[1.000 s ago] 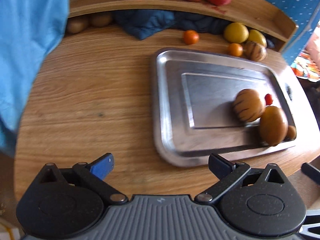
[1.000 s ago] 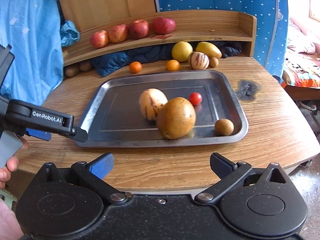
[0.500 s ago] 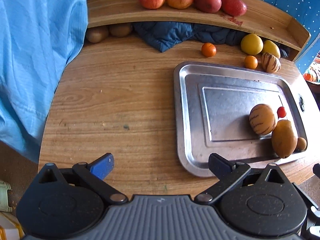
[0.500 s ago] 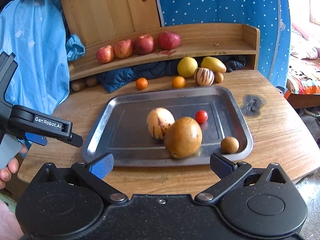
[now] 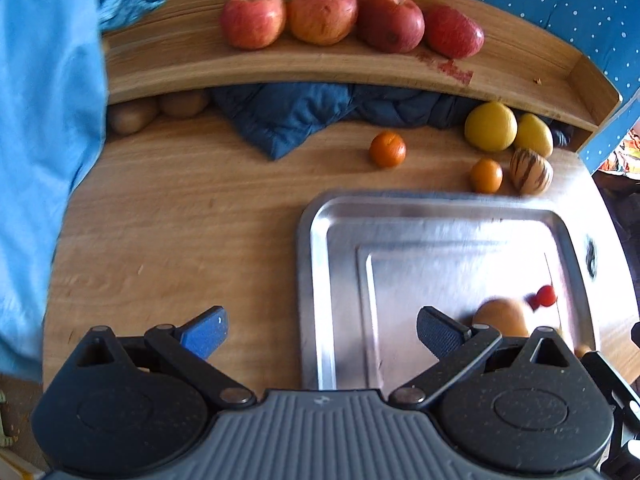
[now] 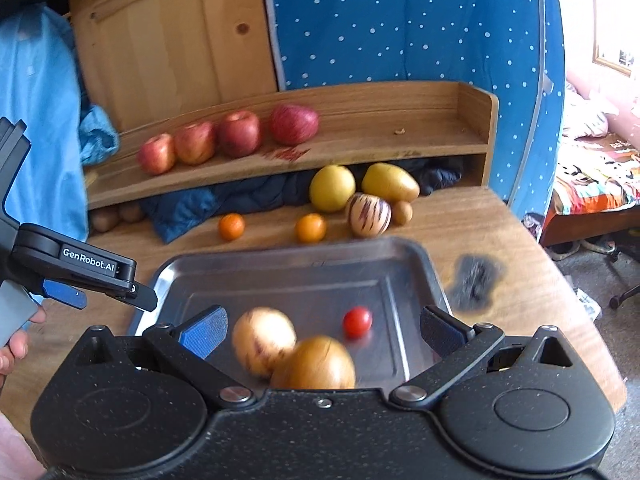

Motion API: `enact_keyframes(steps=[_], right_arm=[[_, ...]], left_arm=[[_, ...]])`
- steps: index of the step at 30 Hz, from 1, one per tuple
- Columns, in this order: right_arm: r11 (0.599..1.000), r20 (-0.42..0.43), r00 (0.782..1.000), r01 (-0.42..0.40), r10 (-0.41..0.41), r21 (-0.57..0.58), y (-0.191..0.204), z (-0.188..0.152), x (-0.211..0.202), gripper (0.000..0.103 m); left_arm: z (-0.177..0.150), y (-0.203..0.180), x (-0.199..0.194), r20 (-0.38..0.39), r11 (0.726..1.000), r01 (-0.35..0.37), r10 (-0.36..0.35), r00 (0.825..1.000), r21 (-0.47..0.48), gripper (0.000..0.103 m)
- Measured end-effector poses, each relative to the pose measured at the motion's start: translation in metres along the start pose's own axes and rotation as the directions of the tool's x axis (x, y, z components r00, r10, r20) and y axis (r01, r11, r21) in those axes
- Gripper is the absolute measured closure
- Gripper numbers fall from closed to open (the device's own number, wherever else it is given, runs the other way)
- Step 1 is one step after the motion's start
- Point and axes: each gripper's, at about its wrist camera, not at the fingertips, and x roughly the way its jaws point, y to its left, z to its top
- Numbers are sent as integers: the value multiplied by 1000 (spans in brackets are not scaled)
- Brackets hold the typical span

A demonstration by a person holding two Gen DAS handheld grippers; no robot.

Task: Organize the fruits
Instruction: 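Move both grippers back toward the oranges in the fruit row, then grasp an orange with the left gripper while the right grasps another orange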

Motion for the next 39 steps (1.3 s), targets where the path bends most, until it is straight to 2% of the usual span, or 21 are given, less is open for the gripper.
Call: enact_keyframes(steps=[9,14,24,30,32,39], right_arm=[[999,-35,998,42,-42,-11,3,32,52,1],[998,-93,994,56,-58,-28,5,44,82,1],[998,-179,982,58,-57,2,4,64,131,1],[998,-180,983,47,-38,50,6,77,149,8],[997,-193,981,42,-29,62,7,80,154,14],[997,-224,974,38,-22,71,11,85,172,25]], left_arm=[[49,-12,33,31,994,50,-54,998,93,1],[71,-19,58,43,984,76,-84,996,164,1],[99,-25,99,29,962,105,-116,993,253,1],[99,-32,110,49,942,99,-121,991,321,1],[98,-34,114,58,936,90,-116,992,341,1],[96,-34,118,88,934,109,-147,985,340,3]])
